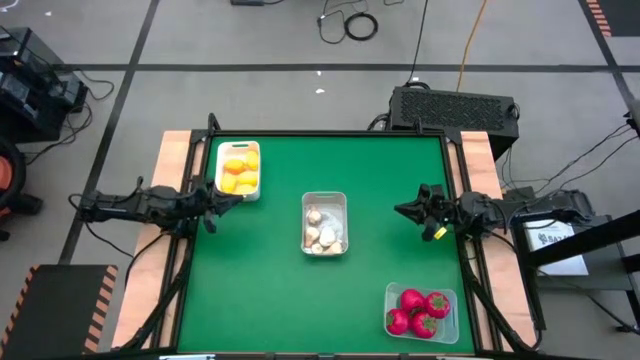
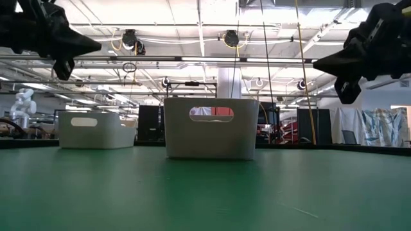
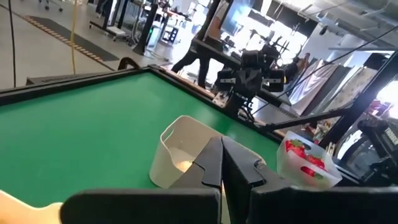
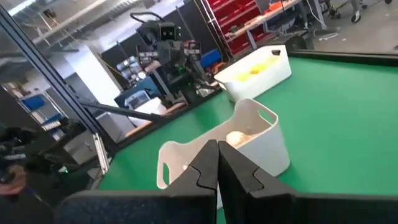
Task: Sort produce into baskets
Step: Return to Home Position
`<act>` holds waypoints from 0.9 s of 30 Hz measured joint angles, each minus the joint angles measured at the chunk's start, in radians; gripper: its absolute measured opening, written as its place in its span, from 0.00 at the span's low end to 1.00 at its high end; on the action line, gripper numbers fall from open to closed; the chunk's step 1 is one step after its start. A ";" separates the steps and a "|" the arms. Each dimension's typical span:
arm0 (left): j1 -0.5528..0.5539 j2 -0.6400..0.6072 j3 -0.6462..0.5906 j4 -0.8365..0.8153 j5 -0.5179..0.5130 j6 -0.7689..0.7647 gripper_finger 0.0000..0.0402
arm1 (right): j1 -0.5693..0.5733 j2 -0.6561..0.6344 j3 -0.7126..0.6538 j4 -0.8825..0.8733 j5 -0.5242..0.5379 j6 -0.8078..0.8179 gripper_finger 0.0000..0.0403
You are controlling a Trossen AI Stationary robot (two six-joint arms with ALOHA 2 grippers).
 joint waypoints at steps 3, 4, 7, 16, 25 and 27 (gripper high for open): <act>0.000 0.000 -0.005 0.000 0.003 -0.001 0.01 | 0.000 0.001 0.000 -0.008 -0.002 -0.017 0.00; 0.000 0.000 -0.005 0.003 0.003 -0.001 0.01 | 0.000 0.002 0.000 -0.012 -0.002 -0.028 0.00; 0.000 0.000 -0.005 0.005 0.008 -0.001 0.01 | 0.000 0.004 0.000 -0.034 0.006 -0.068 0.00; 0.000 0.000 -0.005 0.002 0.035 0.023 0.01 | 0.001 0.010 0.000 -0.051 0.035 -0.095 0.00; 0.000 0.000 -0.005 0.001 0.029 0.034 0.04 | 0.001 0.011 0.000 -0.056 0.033 -0.222 0.00; 0.000 0.000 -0.005 -0.001 0.028 0.035 0.05 | 0.001 0.011 0.000 -0.061 0.032 -0.266 0.00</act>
